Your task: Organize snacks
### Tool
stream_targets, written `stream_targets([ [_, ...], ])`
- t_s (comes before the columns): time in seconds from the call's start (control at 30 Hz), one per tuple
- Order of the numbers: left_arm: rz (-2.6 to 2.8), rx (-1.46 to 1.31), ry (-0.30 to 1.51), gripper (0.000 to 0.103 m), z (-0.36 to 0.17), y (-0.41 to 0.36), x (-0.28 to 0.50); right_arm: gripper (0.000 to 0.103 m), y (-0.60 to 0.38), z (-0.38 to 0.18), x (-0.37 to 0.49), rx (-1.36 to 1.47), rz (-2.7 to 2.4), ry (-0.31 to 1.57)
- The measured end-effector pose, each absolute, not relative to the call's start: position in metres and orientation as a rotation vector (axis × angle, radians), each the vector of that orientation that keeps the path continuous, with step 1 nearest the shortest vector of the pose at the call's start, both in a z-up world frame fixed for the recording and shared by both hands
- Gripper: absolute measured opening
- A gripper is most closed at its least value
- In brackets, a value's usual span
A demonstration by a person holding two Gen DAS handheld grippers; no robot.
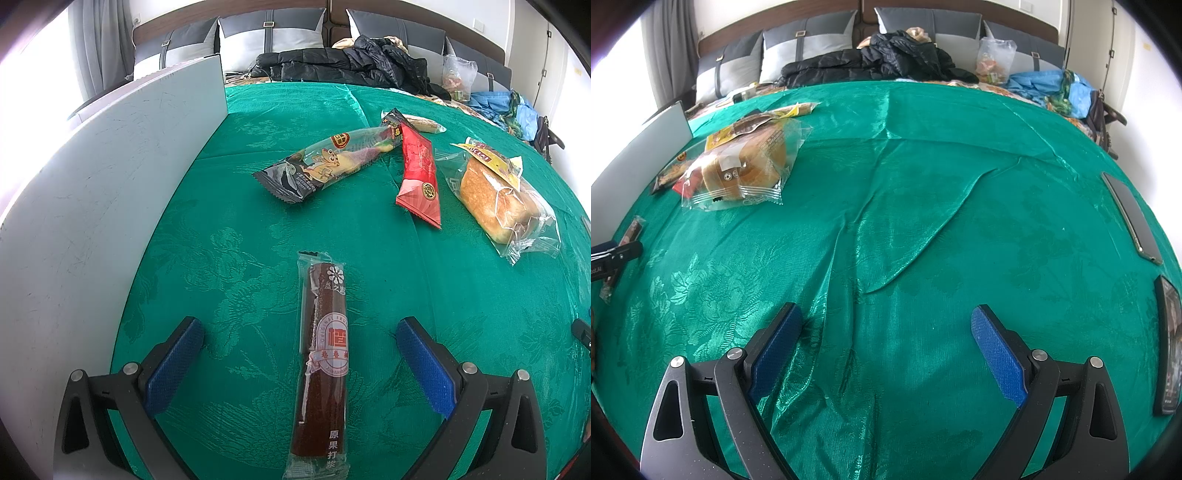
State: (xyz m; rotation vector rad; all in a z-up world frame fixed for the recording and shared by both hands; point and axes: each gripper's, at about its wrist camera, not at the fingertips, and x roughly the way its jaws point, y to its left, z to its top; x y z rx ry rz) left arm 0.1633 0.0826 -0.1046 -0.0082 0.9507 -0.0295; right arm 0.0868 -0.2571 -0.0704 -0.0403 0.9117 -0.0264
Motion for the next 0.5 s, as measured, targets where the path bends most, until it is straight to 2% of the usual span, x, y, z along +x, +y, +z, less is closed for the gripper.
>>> stream_targets([
  [0.17,-0.029,-0.009,0.950,0.103,-0.105,0.083,0.163,0.093,-0.252,-0.057,0.101,-0.006,0.015,0.970],
  [0.3,-0.030,-0.009,0.950,0.103,-0.105,0.083,0.163,0.093,-0.224,-0.009,0.142,0.007,0.144,0.917],
  [0.5,-0.030,-0.009,0.950,0.103,-0.105,0.083,0.163,0.092,-0.184,0.015,0.249,0.264,0.196,1.103],
])
